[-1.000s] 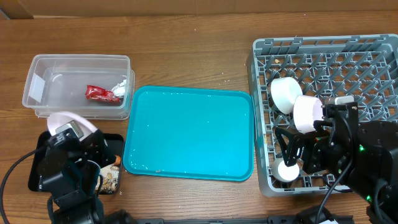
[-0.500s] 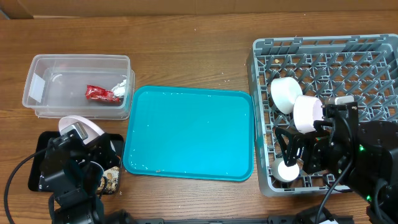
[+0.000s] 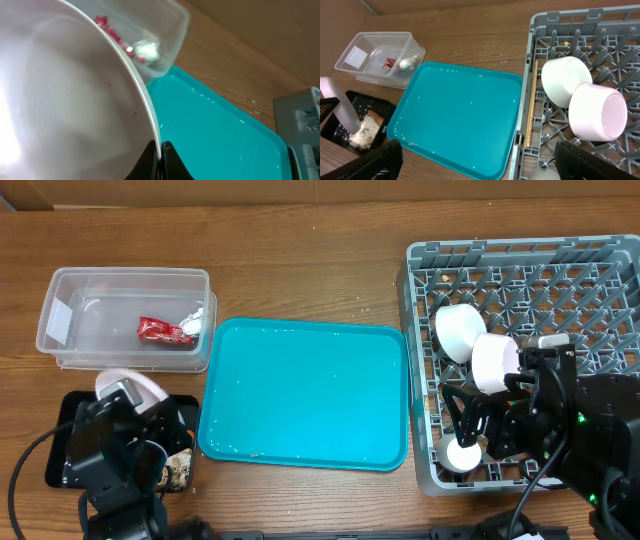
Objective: Sort waste into correct bins and load items into the dishwasher
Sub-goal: 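Tilt the plate to dump rice and peanuts onto the black tray, then raise the plate and hand it from the left to the right gripper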
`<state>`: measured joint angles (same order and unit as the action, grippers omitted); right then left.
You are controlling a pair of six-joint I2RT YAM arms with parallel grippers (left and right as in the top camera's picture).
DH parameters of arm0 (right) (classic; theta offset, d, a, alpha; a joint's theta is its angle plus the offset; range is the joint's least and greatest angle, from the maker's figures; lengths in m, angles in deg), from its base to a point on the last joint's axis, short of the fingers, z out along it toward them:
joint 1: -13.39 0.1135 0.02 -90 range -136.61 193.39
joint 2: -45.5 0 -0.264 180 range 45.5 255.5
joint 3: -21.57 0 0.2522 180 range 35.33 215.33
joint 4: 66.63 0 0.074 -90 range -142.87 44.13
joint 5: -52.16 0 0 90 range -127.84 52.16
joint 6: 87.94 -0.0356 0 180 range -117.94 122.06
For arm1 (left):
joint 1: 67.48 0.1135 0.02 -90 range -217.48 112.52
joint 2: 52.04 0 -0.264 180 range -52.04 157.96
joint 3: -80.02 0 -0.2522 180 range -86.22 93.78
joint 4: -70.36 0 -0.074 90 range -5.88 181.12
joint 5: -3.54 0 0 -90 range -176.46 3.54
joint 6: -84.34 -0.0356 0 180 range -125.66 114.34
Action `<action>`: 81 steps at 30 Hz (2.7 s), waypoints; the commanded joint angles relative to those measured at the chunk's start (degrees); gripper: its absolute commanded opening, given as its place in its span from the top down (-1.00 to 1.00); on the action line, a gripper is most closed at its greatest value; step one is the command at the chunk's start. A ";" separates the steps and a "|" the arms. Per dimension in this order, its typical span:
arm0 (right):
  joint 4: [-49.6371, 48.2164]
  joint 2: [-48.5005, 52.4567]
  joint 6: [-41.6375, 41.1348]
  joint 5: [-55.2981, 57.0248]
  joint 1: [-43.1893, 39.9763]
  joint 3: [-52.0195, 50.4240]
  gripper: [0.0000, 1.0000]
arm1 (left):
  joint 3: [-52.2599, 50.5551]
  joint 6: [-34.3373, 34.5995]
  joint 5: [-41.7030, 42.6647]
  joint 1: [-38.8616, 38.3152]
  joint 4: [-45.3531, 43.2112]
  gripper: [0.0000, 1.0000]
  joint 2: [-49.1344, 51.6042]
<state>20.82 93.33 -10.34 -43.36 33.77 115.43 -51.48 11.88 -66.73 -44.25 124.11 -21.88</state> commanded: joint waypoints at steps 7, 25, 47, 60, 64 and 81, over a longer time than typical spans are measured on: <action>-0.24 -0.31 -0.26 0.33 0.13 0.76 -1.00 | 0.24 -2.54 2.64 -0.20 -2.16 0.92 0.15; -0.24 -0.31 -0.26 0.33 0.13 0.76 -1.00 | 1.55 7.43 -0.83 0.02 0.22 0.92 0.33; -0.24 -0.31 -0.26 0.33 0.13 0.76 -1.00 | 4.76 12.37 29.20 -1.31 -24.94 0.92 3.48; -0.24 -0.31 -0.26 0.33 0.13 0.76 -1.00 | 7.10 31.91 41.24 -25.77 -79.17 0.92 38.27; -0.24 -0.31 -0.26 0.33 0.13 0.76 -1.00 | 13.03 35.04 44.89 -33.64 -90.03 0.92 50.29; -0.24 -0.31 -0.26 0.33 0.13 0.76 -1.00 | 26.18 42.51 21.90 -52.19 -98.44 0.92 71.19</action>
<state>20.82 93.35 -10.34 -43.36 33.77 115.43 -27.11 52.16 -36.94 -94.76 26.58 48.19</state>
